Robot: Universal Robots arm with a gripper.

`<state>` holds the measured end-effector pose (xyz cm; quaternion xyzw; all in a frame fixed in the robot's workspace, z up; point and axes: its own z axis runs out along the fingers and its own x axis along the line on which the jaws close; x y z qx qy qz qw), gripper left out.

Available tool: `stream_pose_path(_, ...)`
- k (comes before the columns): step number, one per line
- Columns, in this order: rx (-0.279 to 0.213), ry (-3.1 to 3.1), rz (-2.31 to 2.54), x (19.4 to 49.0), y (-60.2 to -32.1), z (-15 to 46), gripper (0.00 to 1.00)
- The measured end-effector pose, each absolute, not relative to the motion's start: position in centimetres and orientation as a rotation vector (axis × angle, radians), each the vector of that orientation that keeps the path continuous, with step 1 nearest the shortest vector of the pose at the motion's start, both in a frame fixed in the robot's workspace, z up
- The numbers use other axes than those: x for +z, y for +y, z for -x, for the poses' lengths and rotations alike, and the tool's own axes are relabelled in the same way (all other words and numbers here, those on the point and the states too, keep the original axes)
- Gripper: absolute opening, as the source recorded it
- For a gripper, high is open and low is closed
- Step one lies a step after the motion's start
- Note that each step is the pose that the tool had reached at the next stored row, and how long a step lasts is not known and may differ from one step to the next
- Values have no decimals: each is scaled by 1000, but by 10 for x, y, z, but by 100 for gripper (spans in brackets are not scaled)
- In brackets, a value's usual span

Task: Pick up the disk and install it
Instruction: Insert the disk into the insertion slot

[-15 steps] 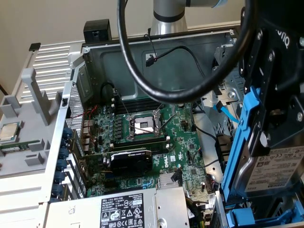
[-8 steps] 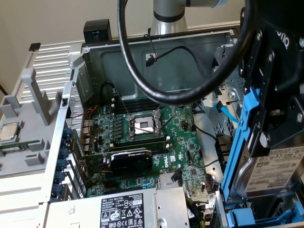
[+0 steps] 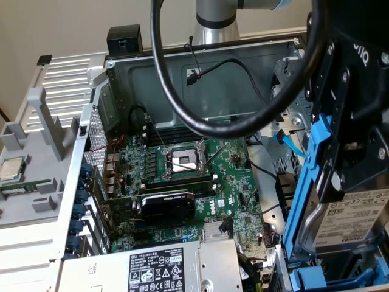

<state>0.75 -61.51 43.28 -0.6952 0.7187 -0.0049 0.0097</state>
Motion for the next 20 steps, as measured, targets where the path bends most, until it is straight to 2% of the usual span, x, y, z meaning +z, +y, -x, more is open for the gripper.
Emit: stream_pose_path(20,-15,2236,2179,429,-614,-7,37)
